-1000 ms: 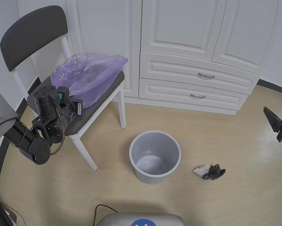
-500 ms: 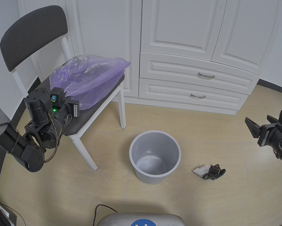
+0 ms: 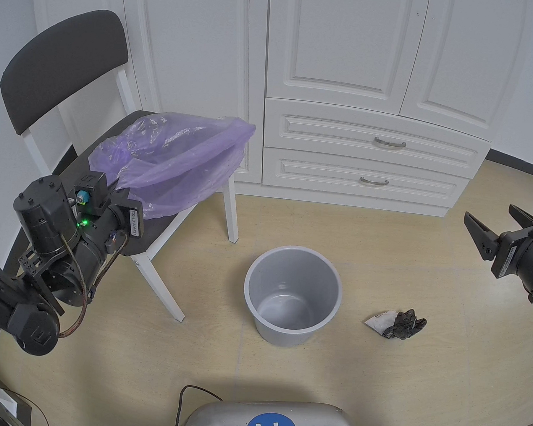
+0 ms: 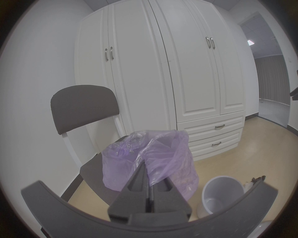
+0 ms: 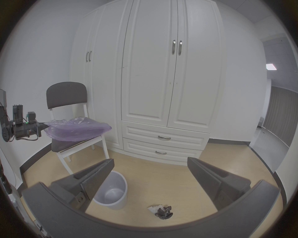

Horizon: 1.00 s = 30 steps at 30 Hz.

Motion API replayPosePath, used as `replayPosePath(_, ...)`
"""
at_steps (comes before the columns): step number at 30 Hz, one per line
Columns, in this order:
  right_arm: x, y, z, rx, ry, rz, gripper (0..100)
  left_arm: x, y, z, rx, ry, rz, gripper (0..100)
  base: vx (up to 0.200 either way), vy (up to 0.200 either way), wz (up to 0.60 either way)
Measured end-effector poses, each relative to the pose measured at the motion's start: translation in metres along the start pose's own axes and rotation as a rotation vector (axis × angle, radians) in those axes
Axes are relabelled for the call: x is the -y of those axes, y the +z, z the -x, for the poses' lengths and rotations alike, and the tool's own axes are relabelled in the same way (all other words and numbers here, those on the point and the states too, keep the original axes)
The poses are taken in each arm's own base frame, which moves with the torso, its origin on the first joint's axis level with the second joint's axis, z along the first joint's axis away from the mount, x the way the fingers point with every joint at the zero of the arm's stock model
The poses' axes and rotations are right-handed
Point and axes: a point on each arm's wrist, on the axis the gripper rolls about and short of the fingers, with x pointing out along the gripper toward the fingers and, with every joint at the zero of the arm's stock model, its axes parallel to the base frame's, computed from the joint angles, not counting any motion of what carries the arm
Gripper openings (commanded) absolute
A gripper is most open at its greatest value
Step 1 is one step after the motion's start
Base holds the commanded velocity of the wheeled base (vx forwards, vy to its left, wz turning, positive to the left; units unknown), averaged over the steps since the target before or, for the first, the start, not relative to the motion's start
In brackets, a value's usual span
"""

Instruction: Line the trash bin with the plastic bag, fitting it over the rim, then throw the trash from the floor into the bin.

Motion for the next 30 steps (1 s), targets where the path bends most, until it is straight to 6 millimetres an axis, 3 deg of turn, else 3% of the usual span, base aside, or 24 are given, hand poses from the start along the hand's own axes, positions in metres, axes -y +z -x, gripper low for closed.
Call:
replayPosePath(17,0.005,0.003,0.017,0.037,0.004,-0.008,100,0.004,0.039,0.051,0.118,-0.106,0.066,0,0.0,0.0,0.0)
replayPosePath(24,0.005,-0.001,0.019,0.025,0.01,0.01,100,0.005,0.049,0.061,0.157,-0.139,0.09,0,0.0,0.0,0.0)
replayPosePath(30,-0.01,-0.017,0.013,-0.044,0.074,0.032,100,0.011,0.051,0.067,0.165,-0.176,0.103,0,0.0,0.0,0.0)
